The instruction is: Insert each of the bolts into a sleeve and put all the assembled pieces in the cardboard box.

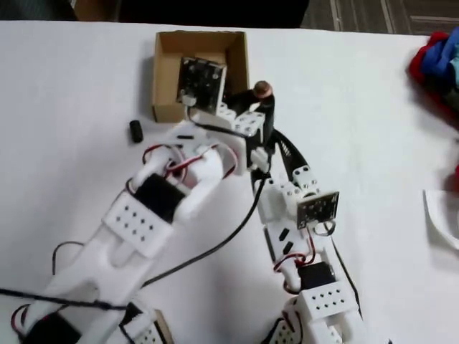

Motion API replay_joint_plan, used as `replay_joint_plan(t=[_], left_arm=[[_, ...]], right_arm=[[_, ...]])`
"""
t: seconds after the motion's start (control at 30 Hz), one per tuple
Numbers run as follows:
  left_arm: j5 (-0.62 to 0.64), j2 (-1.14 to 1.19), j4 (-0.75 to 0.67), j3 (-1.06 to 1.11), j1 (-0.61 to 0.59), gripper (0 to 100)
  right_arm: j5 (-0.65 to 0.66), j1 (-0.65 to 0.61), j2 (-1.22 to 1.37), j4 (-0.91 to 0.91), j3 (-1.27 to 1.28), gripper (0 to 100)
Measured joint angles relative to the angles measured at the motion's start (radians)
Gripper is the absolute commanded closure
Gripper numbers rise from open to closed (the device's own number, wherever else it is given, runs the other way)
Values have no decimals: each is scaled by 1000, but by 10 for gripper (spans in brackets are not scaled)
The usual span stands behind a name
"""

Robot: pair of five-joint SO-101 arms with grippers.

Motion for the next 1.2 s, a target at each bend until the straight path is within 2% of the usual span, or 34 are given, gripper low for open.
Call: replay_joint_plan(t=[0.2, 0.33, 0.63, 0.93, 1.1, 1.2], left_arm=[[6, 183, 115, -176, -3, 975], [6, 218, 173, -250, -3, 975], [8, 216, 172, -209, 0, 974], [8, 218, 181, -196, 57, 969], [8, 218, 181, -196, 57, 851], [6, 218, 187, -192, 51, 841]], right_arm=[[0, 3, 0, -8, 0, 978], [0, 21, 0, -14, 0, 978], [0, 58, 2, -52, 0, 978], [0, 72, 0, -52, 0, 978], [0, 78, 0, -52, 0, 978], [-2, 77, 0, -55, 0, 978]])
